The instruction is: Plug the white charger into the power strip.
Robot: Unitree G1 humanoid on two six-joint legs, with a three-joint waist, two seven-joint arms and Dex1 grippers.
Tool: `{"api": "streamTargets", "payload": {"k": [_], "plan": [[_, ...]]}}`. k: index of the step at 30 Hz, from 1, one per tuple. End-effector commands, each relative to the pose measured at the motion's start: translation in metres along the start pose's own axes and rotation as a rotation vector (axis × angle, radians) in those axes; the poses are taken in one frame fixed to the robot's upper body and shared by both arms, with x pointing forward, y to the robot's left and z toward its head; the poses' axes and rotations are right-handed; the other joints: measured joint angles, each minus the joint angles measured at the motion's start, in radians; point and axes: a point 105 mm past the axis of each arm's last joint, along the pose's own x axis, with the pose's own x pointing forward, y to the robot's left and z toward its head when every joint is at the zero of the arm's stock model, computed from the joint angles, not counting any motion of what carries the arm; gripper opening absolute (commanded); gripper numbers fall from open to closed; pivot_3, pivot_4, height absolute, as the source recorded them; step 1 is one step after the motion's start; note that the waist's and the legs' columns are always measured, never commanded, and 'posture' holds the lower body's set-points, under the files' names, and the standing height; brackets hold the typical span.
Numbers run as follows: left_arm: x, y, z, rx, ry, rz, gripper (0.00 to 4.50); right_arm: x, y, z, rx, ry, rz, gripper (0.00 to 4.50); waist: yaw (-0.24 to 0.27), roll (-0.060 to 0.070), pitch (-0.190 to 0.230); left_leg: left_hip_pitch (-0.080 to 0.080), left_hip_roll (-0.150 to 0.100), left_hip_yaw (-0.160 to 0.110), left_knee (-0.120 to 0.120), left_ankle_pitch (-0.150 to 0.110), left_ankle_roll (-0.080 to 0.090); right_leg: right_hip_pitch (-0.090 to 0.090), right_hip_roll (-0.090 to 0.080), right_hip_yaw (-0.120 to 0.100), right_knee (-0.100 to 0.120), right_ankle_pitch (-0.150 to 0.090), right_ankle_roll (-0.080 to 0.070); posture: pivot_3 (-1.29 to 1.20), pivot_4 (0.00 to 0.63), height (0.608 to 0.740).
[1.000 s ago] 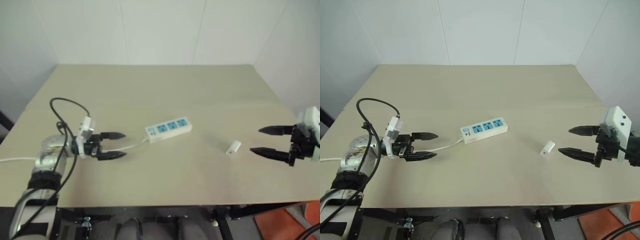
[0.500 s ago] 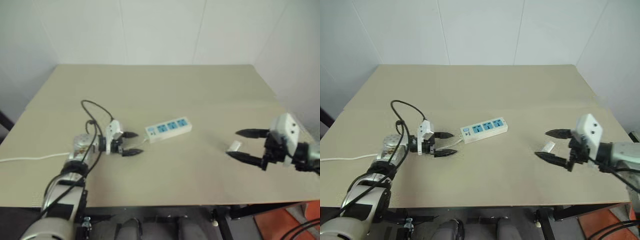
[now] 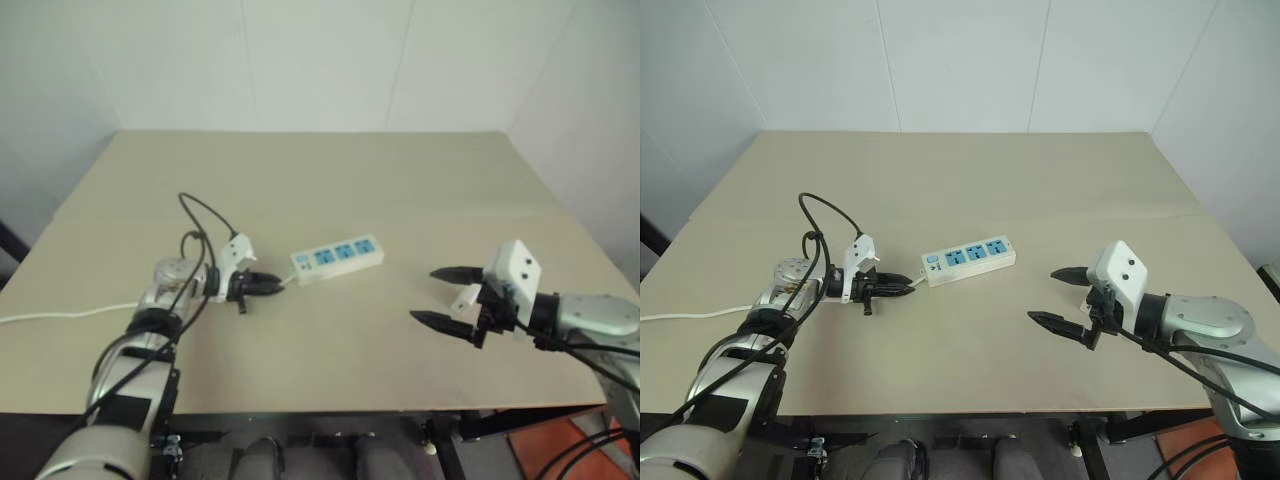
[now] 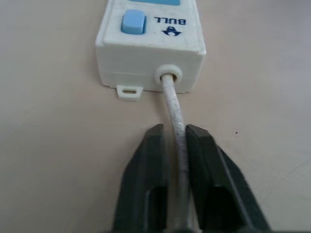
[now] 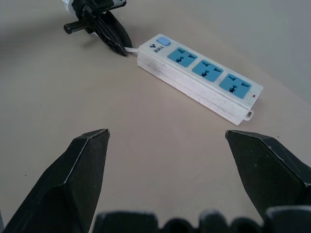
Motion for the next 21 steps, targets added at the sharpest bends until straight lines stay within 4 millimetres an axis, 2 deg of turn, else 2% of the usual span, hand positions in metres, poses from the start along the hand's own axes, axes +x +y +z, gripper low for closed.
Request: {"api": "streamTargets", "payload": {"k": [1,5,9,13,16,18,21], "plan": [[0.004,-0.014,-0.019,-0.022,0.073,-0.066,0.02,0.002,0.0,0.009,-0.02,-0.024,-0.006,4.5,0.0,0.0,-0.001,0.0,0.0,0.0,0.0,0.0,0.0,0.0,0.0,0.0,0.0,0.0,0.0,0.0,0.15,0.74],[-0.009,-0.027,-0.008,-0.047,0.009,-0.131,0.02,0.003,0.002,0.004,-0.02,-0.01,-0.004,4.5,-0.004,0.0,-0.002,0.0,0.0,0.0,0.0,0.0,0.0,-0.001,0.0,0.0,0.0,0.0,0.0,0.0,0.15,0.74],[-0.03,-0.049,-0.008,-0.085,0.007,-0.182,0.02,0.004,0.003,0.001,-0.012,-0.011,-0.002,4.5,-0.009,0.0,-0.002,0.0,0.001,0.0,0.0,0.0,0.0,-0.002,0.0,0.0,0.0,0.003,-0.005,0.0,0.15,0.74],[-0.043,-0.061,-0.014,-0.096,0.036,-0.139,0.02,0.007,0.003,-0.002,-0.002,-0.017,0.0,4.5,-0.005,0.0,-0.002,0.0,0.001,0.0,0.0,0.0,0.0,-0.001,0.001,0.0,0.001,0.002,-0.005,0.0,0.15,0.74],[-0.044,-0.059,-0.021,-0.062,0.039,-0.067,0.02,0.011,0.005,-0.004,-0.005,-0.015,0.012,4.5,-0.002,0.0,-0.002,0.001,0.001,0.0,0.0,0.0,0.0,-0.001,0.0,0.0,0.0,0.002,-0.004,0.0,0.15,0.74],[-0.041,-0.056,-0.019,-0.061,-0.023,-0.04,0.64,0.013,0.004,-0.005,-0.008,-0.018,0.01,4.5,0.0,0.0,-0.002,0.001,0.001,0.0,0.0,0.0,0.0,-0.001,0.0,0.0,0.0,0.002,-0.004,0.0,0.15,0.74],[-0.038,-0.058,-0.003,-0.057,-0.257,-0.043,1.53,0.014,0.001,-0.005,-0.007,-0.022,-0.002,4.5,0.001,0.0,-0.002,0.001,0.001,0.001,0.0,0.0,0.0,-0.001,0.0,0.0,0.0,0.002,-0.004,0.0,0.15,0.74]]}}
